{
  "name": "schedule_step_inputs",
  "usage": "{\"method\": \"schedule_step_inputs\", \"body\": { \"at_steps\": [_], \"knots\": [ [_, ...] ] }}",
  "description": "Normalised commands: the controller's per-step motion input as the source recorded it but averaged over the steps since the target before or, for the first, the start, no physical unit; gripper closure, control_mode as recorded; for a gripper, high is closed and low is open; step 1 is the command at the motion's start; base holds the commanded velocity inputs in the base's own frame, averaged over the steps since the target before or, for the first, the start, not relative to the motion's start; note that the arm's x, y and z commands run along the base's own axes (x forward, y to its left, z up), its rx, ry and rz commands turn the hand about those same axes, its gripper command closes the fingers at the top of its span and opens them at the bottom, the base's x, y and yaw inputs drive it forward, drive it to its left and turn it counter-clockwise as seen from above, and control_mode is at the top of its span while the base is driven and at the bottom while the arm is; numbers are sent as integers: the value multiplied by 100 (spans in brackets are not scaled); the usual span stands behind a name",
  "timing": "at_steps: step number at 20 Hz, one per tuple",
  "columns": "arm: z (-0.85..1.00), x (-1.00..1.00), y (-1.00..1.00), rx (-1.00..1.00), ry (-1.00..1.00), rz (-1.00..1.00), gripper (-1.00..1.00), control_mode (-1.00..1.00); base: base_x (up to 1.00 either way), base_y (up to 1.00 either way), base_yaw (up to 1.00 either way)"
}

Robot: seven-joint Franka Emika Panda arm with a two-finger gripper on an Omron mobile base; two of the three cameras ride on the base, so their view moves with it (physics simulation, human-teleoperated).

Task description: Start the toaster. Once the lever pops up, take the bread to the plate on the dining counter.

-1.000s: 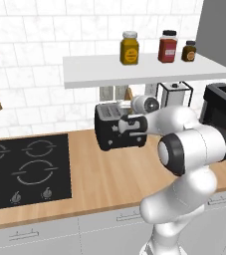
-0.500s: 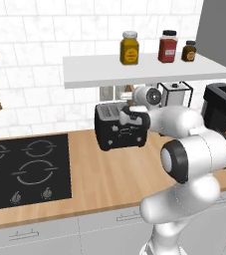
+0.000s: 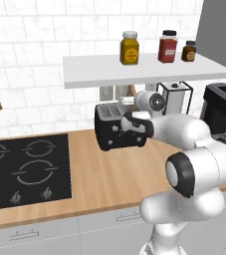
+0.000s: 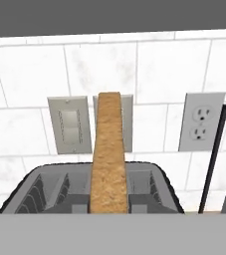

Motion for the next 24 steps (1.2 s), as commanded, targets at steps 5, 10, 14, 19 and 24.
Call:
{"method": "schedule_step_inputs", "body": {
  "at_steps": [5,10,14,19,24],
  "knots": [
    [39,-39,0,0,-8,0,100,-100,0,0,0],
    [68,-47,0,-1,0,0,100,-100,0,0,0],
    [18,-62,0,-1,16,0,100,-100,0,0,0],
    [2,-59,0,-2,21,0,100,-100,0,0,0],
    [34,-60,0,-2,7,0,100,-100,0,0,0]
  ]
}}
